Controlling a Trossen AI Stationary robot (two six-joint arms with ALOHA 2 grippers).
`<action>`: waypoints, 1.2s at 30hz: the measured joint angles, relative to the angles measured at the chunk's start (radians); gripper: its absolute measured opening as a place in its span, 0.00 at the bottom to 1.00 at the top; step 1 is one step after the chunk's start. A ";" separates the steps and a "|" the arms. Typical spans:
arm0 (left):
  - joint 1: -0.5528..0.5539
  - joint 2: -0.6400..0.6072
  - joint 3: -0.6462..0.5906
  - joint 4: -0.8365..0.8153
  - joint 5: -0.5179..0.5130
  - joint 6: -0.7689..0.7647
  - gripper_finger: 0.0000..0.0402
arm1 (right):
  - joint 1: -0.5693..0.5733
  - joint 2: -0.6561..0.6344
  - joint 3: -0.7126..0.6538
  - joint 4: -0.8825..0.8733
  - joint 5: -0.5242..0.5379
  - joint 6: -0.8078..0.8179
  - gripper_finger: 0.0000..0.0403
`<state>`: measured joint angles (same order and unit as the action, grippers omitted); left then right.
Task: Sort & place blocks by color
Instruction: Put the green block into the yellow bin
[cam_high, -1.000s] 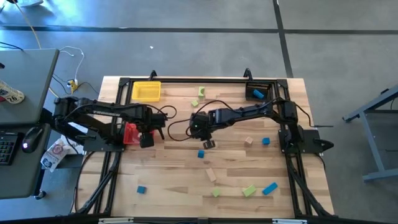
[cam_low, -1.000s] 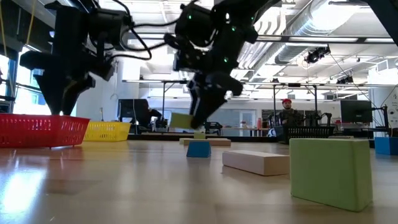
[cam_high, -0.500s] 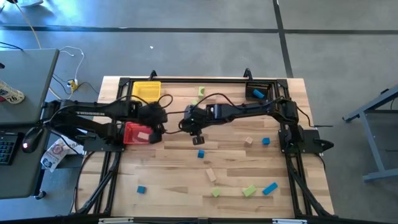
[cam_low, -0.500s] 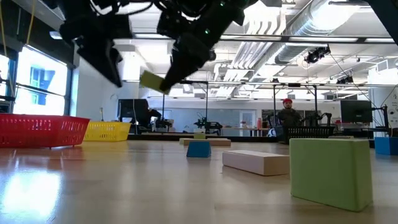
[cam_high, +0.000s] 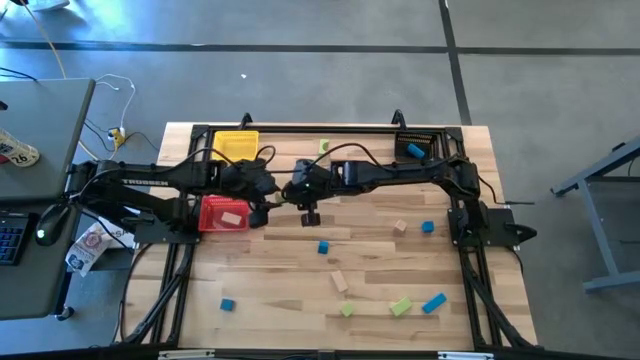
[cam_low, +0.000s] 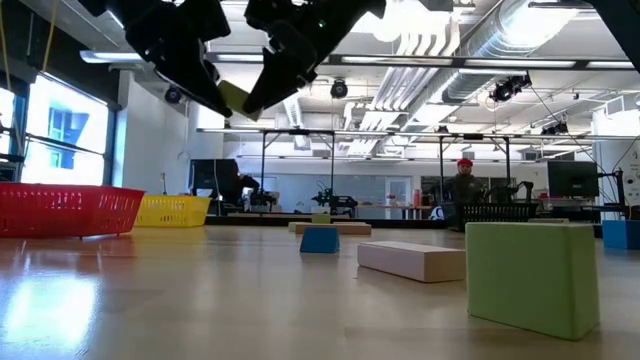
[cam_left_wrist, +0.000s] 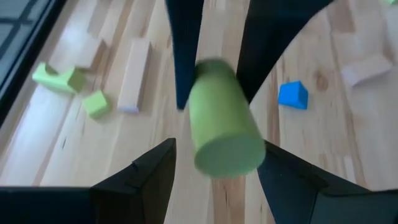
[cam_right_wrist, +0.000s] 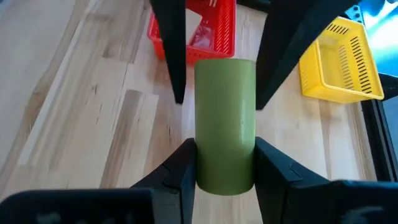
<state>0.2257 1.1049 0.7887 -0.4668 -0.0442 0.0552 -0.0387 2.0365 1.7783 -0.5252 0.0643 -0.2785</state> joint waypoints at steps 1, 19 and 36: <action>0.000 0.000 0.000 0.015 0.006 0.001 0.50 | 0.000 0.000 0.001 -0.001 0.000 0.009 0.25; 0.000 0.010 0.000 0.067 -0.006 0.001 0.26 | 0.000 0.000 0.001 -0.012 0.014 0.039 0.25; 0.021 0.010 0.000 -0.012 -0.297 0.096 0.25 | 0.000 0.000 0.002 -0.124 0.174 0.011 0.53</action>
<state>0.2470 1.1145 0.7883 -0.4789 -0.3415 0.1512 -0.0390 2.0365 1.7802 -0.6496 0.2387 -0.2680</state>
